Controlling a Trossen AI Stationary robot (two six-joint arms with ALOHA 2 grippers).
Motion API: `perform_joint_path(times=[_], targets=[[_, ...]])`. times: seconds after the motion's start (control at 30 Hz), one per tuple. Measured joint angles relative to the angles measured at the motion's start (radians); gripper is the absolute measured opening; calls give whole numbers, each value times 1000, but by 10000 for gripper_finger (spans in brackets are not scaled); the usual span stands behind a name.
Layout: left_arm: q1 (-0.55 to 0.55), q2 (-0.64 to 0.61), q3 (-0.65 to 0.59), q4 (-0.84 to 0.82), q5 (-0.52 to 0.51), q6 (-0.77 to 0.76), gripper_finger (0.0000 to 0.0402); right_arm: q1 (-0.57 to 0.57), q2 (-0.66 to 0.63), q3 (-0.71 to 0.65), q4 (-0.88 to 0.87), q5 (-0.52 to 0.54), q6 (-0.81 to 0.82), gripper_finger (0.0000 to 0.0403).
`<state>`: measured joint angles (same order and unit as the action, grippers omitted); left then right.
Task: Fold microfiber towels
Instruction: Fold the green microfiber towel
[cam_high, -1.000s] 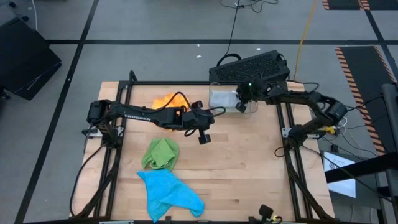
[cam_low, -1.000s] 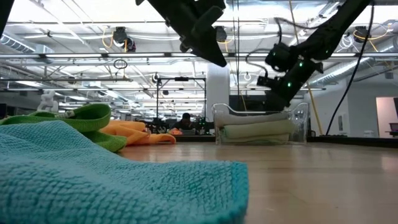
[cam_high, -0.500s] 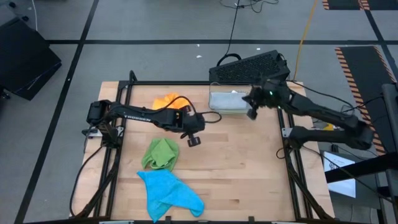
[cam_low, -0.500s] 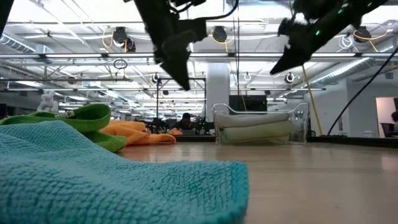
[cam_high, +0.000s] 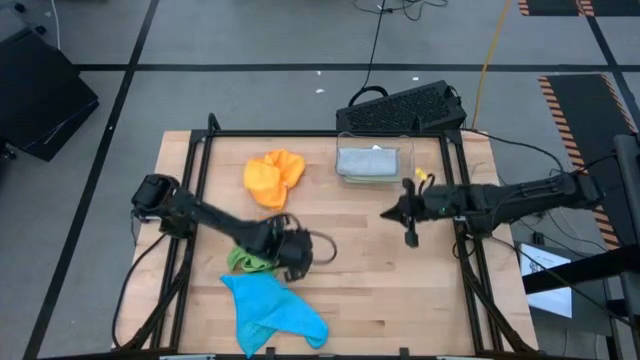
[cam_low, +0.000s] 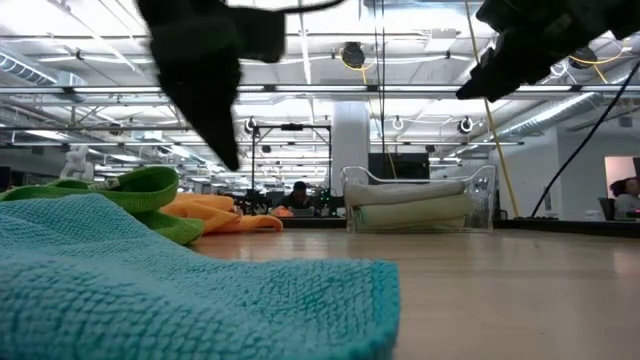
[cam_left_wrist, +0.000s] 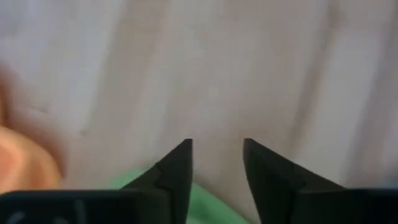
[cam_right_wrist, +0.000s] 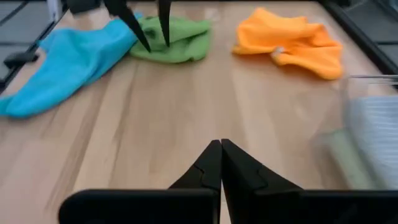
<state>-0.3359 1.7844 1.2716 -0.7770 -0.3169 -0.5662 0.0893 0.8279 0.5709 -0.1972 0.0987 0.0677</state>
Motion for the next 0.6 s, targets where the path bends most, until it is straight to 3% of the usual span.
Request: perform_joint_path(times=[0.23, 0.4, 0.6], targets=[[-153, 0, 0, -217, -87, -242, 196, 130, 86, -99, 198, 37, -16, 0], [-222, 0, -1, -361, -138, -436, 200, 173, 149, -144, 346, 36, -55, 0], [-251, -1, -52, -363, -133, -570, 200, 181, 215, -159, 447, 36, -73, 0]])
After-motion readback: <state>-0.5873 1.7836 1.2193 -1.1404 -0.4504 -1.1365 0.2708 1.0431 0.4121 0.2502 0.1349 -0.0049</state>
